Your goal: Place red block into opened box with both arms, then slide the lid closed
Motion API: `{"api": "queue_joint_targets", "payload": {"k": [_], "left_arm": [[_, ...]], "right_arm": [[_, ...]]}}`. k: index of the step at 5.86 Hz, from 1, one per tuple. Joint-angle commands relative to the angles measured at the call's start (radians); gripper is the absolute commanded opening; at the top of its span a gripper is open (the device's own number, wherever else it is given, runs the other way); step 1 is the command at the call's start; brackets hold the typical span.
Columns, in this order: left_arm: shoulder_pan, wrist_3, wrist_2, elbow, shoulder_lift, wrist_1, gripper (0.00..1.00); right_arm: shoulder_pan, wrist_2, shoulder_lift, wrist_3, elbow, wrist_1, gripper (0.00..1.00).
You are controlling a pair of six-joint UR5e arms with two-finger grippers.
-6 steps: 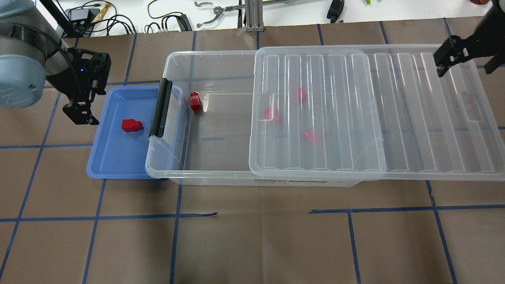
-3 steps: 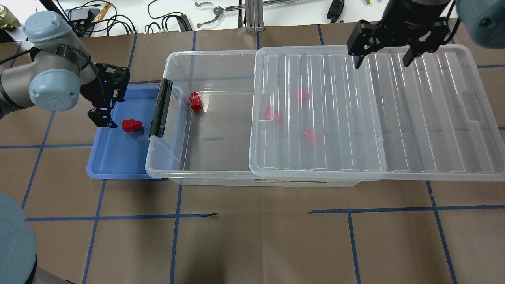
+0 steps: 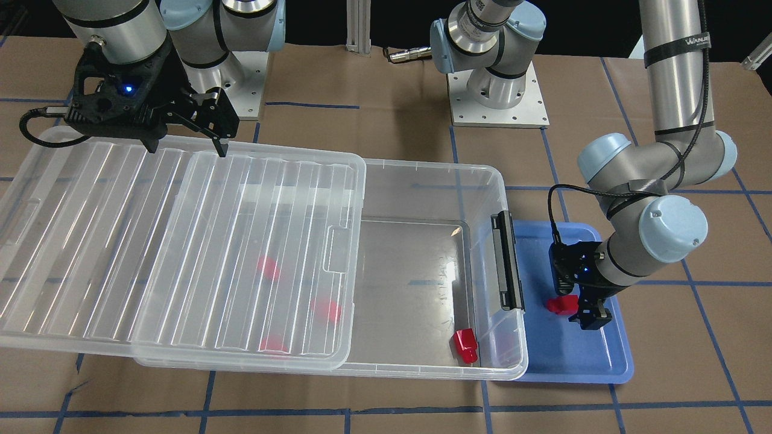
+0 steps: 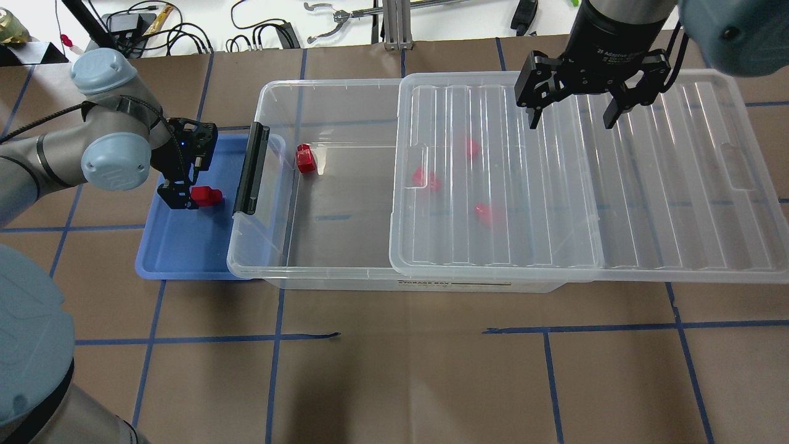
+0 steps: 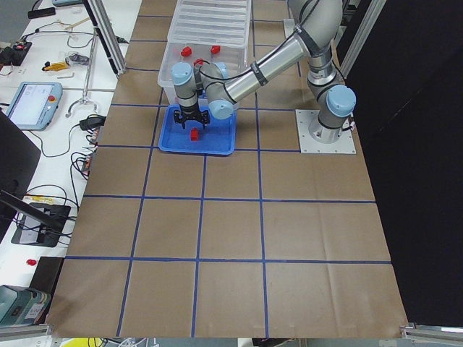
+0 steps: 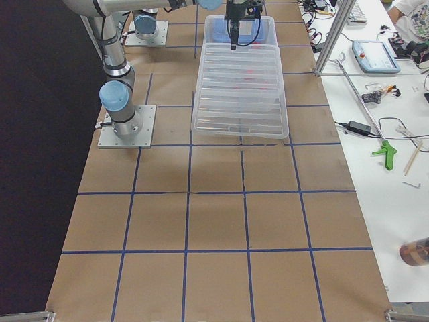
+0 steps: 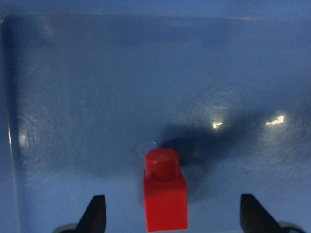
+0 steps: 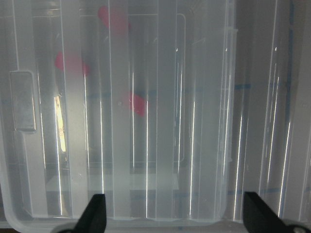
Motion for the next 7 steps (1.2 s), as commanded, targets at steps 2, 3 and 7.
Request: {"api": "queue_joint_targets", "payload": {"k": [2,3,7], "left_arm": [[-0.002,-0.004,0.003,-0.013,-0.04,0.067,0.7],[-0.002,-0.01,0.006,-0.012,-0.038,0.064,0.32],[-0.024,-0.071,0.008,0.022,0.13,-0.12,0.21]], "right_arm": [[-0.003,0.002,-0.004,-0.003,0.002,-0.003,1.0],[-0.004,-0.001,-0.004,-0.003,0.004,-0.005,1.0],[-0.007,-0.002,-0.002,-0.003,0.008,-0.006,1.0]]}}
